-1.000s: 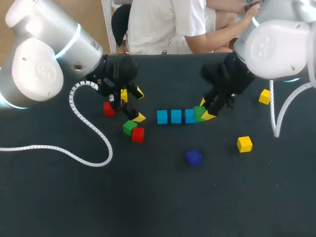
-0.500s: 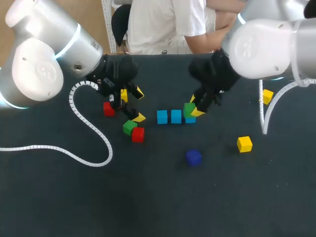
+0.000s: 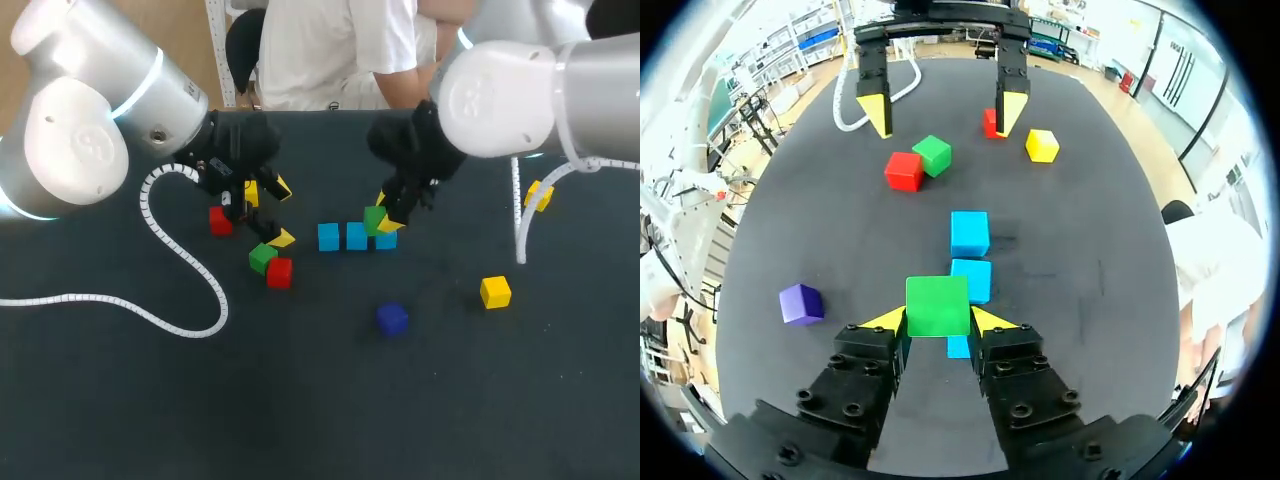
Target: Place the blue cubes, place green cubes on the blue cubes, place the yellow cubes on the green cubes, then place the red cubes on the yellow cubes, and place purple cube on the red cubes.
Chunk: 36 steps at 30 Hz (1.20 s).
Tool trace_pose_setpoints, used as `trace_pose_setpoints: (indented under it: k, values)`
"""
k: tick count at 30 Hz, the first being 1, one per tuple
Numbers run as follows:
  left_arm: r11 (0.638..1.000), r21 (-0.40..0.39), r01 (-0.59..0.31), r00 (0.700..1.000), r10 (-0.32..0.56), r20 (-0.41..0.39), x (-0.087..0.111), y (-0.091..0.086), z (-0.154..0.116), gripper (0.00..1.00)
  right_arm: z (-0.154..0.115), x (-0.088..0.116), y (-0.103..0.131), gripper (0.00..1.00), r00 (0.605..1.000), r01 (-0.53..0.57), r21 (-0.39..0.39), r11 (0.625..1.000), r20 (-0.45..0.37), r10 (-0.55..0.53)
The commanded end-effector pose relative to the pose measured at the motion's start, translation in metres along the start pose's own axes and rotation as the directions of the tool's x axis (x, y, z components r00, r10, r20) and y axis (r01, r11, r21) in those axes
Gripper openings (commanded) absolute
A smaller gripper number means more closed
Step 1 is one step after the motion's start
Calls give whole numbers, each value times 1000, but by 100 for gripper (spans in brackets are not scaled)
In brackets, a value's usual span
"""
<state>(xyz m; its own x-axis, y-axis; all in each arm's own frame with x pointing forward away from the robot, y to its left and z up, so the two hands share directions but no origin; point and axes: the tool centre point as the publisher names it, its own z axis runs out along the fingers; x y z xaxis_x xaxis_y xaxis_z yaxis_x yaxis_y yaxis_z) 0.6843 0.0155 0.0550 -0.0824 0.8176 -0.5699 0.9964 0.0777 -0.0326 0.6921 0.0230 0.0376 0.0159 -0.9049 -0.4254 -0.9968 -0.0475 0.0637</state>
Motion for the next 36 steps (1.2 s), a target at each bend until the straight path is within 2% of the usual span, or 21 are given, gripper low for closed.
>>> trace_pose_setpoints:
  k: [1, 10, 36]
  values:
    - [1000, 3, -2, 1000, 2, 2, 1, 2, 0, 100, 6, 2, -8, 0, 1000, -9, -10, 1000, -3, 9]
    - [1000, 3, -2, 1000, 2, 2, 1, 2, 0, 100, 13, 8, -13, 0, 1000, -29, -19, 999, -1, 29]
    - [1000, 3, -2, 1000, 2, 2, 1, 2, 0, 100, 17, 3, -16, 0, 999, -25, -16, 1000, -31, 25]
